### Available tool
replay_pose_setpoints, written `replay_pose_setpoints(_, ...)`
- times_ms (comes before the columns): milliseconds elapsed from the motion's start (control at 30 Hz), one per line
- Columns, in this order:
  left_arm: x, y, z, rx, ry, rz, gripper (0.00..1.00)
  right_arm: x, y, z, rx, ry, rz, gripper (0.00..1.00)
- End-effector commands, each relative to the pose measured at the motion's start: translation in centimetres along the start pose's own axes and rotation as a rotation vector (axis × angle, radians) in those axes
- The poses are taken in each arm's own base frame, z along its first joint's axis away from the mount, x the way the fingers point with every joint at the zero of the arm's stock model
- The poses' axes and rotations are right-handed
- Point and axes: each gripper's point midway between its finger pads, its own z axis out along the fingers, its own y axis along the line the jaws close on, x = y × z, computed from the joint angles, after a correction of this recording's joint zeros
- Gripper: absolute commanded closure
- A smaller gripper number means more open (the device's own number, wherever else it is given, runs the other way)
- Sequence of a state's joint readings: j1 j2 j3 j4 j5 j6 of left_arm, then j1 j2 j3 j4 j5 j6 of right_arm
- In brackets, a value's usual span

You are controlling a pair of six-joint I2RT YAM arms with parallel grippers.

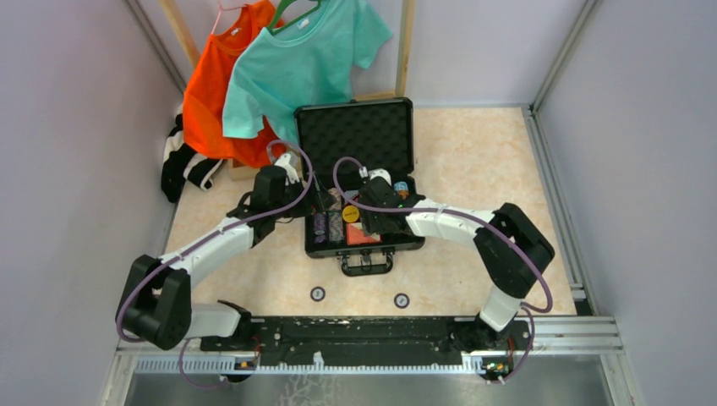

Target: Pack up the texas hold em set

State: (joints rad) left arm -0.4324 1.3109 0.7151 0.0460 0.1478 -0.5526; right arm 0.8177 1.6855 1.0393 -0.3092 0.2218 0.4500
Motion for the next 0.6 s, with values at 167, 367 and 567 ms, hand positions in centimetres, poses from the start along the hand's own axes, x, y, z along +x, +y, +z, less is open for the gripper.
replay_pose_setpoints(167,-0.7,-1.2,-0.2,0.045,-0.029,0.016,0.04,-2.0,0.6,-0.9,-0.083,-0.074,0.076,0.44)
replay_pose_setpoints(367,-0.7,-1.2,-0.2,0.047,-0.027,0.015,0.04,-2.1,0.0,-1.0,-0.084,-0.081,0.105,0.44)
replay_pose_setpoints(567,-0.7,-1.2,-0.2,0.048,-0.029,0.015,0.04,-2.5,0.1,-1.3,-0.09,-0.092,0.11,0.52)
